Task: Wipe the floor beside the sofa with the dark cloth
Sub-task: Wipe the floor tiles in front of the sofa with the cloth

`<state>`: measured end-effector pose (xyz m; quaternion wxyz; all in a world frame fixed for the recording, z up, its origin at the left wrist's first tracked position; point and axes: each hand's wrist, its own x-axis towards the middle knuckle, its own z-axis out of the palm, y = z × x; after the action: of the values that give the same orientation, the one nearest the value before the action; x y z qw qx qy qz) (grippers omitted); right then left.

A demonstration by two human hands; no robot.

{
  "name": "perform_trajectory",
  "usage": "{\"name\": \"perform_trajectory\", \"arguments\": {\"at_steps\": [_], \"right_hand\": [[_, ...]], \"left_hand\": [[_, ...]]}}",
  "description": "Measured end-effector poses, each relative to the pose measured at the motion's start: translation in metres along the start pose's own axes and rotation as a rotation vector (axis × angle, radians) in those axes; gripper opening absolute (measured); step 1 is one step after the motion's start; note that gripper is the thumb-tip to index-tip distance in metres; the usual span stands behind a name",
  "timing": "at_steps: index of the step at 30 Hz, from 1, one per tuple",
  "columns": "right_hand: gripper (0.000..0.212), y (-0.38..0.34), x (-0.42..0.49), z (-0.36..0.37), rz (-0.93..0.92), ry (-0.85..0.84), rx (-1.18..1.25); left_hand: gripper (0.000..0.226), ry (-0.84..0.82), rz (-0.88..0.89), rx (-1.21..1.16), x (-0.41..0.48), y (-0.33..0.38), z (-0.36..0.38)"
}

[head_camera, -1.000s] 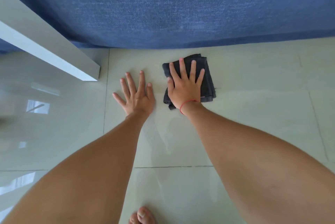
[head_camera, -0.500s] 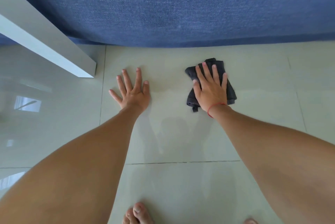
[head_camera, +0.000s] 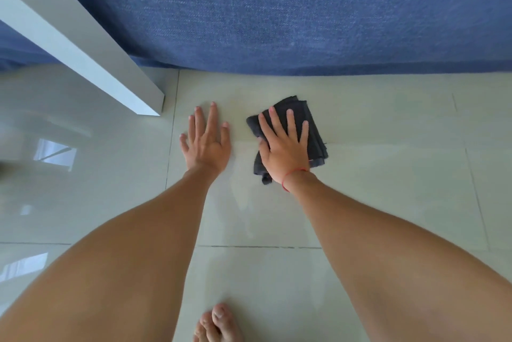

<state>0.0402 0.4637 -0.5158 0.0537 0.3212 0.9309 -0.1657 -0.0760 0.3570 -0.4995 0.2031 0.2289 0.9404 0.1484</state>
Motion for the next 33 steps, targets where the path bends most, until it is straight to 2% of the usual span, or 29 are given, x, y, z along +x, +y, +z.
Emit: {"name": "perform_trajectory", "arguments": {"at_steps": [2, 4, 7, 13, 18, 24, 30, 33], "right_hand": [[0.053, 0.023, -0.016, -0.005, -0.129, -0.002, -0.047], [0.053, 0.056, -0.022, -0.011, -0.146, 0.038, -0.114], [0.051, 0.08, -0.016, -0.017, 0.006, 0.008, -0.134], [0.05, 0.031, 0.023, -0.007, 0.216, 0.09, -0.039], [0.052, -0.027, 0.046, 0.004, 0.085, 0.07, 0.012], [0.055, -0.066, 0.007, 0.022, -0.051, 0.016, -0.028], [0.053, -0.024, -0.024, 0.018, -0.242, -0.003, -0.094], [0.054, 0.011, -0.028, 0.007, -0.119, 0.018, -0.087]], "left_hand": [[0.053, 0.065, 0.011, 0.019, -0.004, -0.021, -0.008], [0.052, 0.059, 0.01, 0.094, -0.009, -0.042, -0.008], [0.052, 0.052, -0.007, 0.126, -0.012, -0.057, 0.003], [0.052, 0.08, -0.013, 0.131, -0.01, -0.057, 0.007], [0.052, 0.069, -0.013, 0.121, -0.012, -0.056, 0.008], [0.052, 0.023, -0.018, 0.134, -0.011, -0.053, 0.004], [0.053, -0.047, -0.034, 0.131, -0.009, -0.053, -0.003], [0.053, -0.059, -0.065, 0.158, -0.011, -0.046, -0.004]]}}
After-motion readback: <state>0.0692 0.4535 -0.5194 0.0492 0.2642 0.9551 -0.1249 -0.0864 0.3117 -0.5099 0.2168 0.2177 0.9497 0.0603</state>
